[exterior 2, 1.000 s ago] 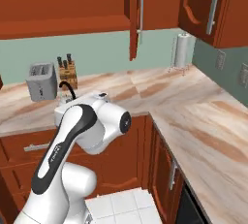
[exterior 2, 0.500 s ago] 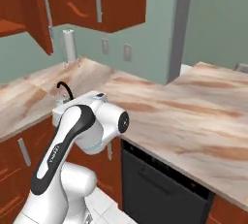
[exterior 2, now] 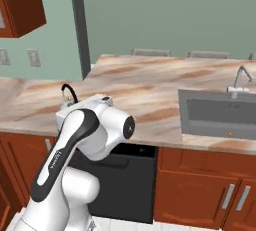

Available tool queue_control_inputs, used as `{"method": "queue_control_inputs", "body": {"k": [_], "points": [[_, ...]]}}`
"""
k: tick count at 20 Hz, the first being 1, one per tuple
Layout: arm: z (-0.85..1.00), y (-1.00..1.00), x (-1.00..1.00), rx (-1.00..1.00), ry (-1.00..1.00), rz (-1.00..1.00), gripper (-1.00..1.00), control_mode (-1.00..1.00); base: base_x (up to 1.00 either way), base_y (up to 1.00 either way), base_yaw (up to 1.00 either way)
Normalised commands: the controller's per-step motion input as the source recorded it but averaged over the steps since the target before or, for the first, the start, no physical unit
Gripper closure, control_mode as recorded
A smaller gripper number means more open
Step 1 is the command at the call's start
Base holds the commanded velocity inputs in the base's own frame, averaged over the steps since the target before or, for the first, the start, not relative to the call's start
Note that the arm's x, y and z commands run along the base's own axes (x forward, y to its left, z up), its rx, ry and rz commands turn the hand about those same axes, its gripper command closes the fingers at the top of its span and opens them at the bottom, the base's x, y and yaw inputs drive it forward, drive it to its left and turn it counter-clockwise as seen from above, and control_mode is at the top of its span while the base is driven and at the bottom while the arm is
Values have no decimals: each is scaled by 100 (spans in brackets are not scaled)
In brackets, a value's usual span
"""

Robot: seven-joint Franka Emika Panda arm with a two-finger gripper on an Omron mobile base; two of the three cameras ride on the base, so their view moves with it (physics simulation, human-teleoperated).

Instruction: Open the cabinet, pick the kettle from the cabinet, and place it in the sink.

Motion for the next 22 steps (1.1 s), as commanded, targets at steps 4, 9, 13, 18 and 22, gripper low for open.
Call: {"method": "queue_control_inputs", "body": {"k": [4,9,13,18,22], "points": [[0,0,0,0,0,0,100,100,8,-19,-11],[0,0,0,0,0,0,100,100,13,-42,0],[0,0,0,0,0,0,100,100,18,-59,0],[0,0,0,0,0,0,100,100,18,-63,0],[0,0,0,0,0,0,100,100,23,-64,0]]}}
